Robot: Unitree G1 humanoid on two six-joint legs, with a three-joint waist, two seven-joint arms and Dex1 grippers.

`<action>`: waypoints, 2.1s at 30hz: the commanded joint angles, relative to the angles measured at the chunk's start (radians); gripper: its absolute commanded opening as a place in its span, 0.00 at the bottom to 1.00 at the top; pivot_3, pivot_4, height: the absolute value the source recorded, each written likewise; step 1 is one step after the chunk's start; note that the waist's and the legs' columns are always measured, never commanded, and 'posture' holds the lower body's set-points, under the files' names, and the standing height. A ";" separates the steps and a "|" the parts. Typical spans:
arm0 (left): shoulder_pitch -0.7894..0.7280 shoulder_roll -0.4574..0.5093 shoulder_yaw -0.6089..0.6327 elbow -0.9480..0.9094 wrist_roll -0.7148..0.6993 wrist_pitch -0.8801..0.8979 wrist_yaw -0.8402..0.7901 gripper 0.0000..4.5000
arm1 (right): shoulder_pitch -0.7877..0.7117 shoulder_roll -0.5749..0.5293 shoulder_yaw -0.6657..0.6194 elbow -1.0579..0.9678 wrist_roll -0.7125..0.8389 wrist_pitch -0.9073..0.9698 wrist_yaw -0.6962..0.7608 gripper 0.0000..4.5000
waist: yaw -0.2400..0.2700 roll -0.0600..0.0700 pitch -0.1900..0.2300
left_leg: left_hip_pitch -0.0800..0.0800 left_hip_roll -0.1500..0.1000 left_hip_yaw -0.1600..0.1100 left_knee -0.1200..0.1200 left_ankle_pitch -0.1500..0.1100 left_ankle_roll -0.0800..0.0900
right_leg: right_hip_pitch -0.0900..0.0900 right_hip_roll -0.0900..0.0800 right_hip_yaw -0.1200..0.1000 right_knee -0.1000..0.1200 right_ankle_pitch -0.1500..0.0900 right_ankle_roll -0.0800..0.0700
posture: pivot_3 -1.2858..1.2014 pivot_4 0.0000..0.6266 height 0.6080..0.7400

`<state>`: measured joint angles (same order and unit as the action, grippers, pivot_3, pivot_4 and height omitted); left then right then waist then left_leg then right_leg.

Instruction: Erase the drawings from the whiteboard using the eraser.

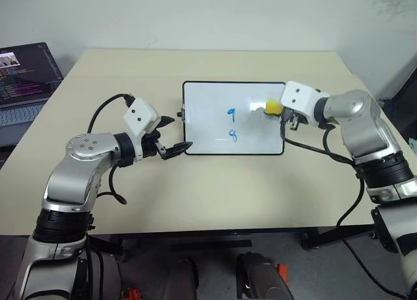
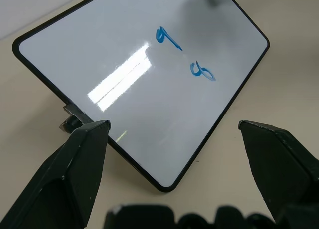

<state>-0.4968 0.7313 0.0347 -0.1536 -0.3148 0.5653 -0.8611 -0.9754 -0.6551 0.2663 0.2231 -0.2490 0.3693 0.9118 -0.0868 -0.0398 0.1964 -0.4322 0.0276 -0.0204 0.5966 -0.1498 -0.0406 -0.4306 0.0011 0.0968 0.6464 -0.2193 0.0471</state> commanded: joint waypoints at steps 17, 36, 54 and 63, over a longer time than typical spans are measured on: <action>-0.050 -0.009 0.024 -0.037 -0.021 -0.006 0.009 1.00 | -0.053 0.047 -0.078 -0.018 0.085 -0.012 -0.069 0.24 | 0.003 0.000 0.000 | 0.000 0.000 0.000 0.000 0.000 0.000 | 0.000 0.000 0.000 0.000 0.000 0.000 | 0.52 0.24 1.00; -0.030 0.000 0.021 -0.047 -0.016 -0.004 0.013 1.00 | -0.052 0.075 -0.064 -0.011 0.094 -0.020 -0.059 0.24 | 0.003 0.000 0.000 | 0.000 0.000 0.000 0.000 0.000 0.000 | 0.000 0.000 0.000 0.001 0.001 0.002 | 0.52 0.24 1.00; -0.028 -0.007 -0.005 -0.037 -0.011 -0.004 0.001 1.00 | -0.011 0.091 -0.017 -0.023 0.068 -0.010 -0.054 0.24 | 0.003 0.000 0.000 | 0.000 0.000 0.000 0.000 0.000 0.000 | 0.000 0.000 0.000 0.001 0.001 0.002 | 0.52 0.24 1.00; -0.020 -0.021 -0.064 -0.026 0.015 -0.020 -0.006 1.00 | -0.010 0.147 0.082 0.085 0.000 -0.064 -0.076 0.24 | 0.003 0.000 0.000 | 0.000 0.000 0.000 0.002 0.000 0.000 | 0.000 0.000 0.000 0.002 0.001 0.002 | 0.52 0.24 1.00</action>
<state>-0.5037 0.7130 -0.0363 -0.1583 -0.2991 0.5614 -0.8656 -0.9722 -0.5121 0.3423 0.3183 -0.2331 0.3346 0.8441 -0.0839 -0.0399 0.1964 -0.4325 0.0276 -0.0205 0.5988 -0.1498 -0.0405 -0.4304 0.0013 0.0969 0.6482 -0.2179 0.0492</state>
